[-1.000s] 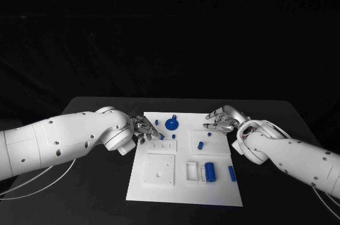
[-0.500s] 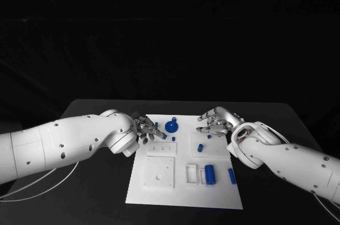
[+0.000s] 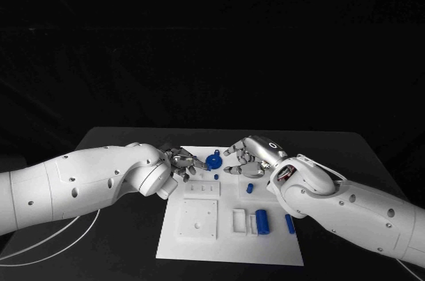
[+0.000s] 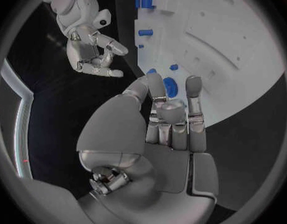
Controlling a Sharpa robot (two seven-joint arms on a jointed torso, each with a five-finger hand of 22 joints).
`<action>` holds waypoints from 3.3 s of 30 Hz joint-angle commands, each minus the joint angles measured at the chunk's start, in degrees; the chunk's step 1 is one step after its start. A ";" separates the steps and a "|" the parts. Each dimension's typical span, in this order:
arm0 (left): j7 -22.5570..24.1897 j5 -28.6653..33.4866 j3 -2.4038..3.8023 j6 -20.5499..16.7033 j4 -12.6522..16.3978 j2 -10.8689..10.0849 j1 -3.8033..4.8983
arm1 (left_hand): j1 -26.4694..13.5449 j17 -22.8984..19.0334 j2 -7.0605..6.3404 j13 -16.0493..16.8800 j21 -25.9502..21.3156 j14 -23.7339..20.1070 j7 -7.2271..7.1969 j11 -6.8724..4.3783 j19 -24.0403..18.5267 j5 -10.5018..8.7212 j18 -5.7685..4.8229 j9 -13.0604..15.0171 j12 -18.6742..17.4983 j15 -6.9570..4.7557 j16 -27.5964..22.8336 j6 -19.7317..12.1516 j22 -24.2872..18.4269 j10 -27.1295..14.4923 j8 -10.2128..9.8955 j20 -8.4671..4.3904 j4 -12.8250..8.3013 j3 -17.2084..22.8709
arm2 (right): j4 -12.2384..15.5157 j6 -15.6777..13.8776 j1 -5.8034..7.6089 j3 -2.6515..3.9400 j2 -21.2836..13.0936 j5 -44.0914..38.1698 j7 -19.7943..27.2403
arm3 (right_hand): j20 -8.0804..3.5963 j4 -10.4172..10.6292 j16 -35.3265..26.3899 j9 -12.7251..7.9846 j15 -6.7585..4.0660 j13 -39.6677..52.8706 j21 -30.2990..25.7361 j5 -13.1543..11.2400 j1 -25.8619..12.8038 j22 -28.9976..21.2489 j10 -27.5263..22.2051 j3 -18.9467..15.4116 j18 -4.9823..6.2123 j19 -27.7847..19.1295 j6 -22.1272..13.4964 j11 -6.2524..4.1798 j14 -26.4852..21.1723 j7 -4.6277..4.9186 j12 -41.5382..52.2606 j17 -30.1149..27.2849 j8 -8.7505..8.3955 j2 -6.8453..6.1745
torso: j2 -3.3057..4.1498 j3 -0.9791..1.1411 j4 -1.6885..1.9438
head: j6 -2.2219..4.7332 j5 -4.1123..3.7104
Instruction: Assemble the parts on the task board
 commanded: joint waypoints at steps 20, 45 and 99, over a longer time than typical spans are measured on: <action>5.36 11.37 0.43 -0.68 1.11 -0.80 -0.59 | -0.22 -0.35 1.02 0.07 0.12 0.10 -3.30 -1.18 -0.38 0.13 0.11 4.98 0.09 -0.01 -0.42 10.18 1.08 2.32 0.24 -0.06 -0.45 0.33 | -1.03 -3.31 -1.12 -1.01 5.56 -18.04 -10.01 | -0.53 3.76 0.60 -0.04 -0.15 0.44 2.26 -10.04 0.06 3.99 0.90 10.63 -0.71 2.57 0.55 -0.12 1.10 -0.12 -0.11 1.33 -0.18 -4.61 | 0.15 0.14 0.05 | 0.67 0.01; 5.72 11.31 0.55 0.38 1.17 -1.81 -0.65 | -0.49 -0.75 1.25 -0.09 -0.07 -0.03 -3.28 -1.24 -0.30 -0.29 0.14 5.00 -0.24 -0.14 -0.77 9.90 1.06 2.32 0.24 -0.15 -0.85 0.28 | -2.09 -2.25 -1.46 -1.44 5.63 -17.20 -10.20 | -0.95 3.58 1.11 -0.07 -0.55 1.36 4.34 -12.41 -1.06 4.28 1.73 16.88 -1.23 2.59 4.25 -0.77 1.70 -1.05 0.21 2.53 -0.23 -4.82 | 0.10 0.21 0.04 | 0.60 0.09; 25.68 16.12 0.22 -12.88 0.33 -6.72 -0.16 | 5.91 -13.23 1.36 -10.57 -19.70 -8.31 2.44 3.14 -4.52 -4.64 0.86 -4.69 -27.11 4.49 -25.03 -1.67 -0.46 -3.08 0.20 3.94 -4.81 -1.93 | -9.11 16.68 1.23 -8.45 13.82 -15.92 4.08 | -1.95 -7.93 2.49 -0.08 -1.55 5.57 7.83 -10.12 0.21 4.67 2.38 22.81 -2.15 1.18 1.13 -2.40 1.19 -2.29 3.05 4.75 -0.22 -0.28 | 0.38 -0.13 0.37 | -1.77 5.78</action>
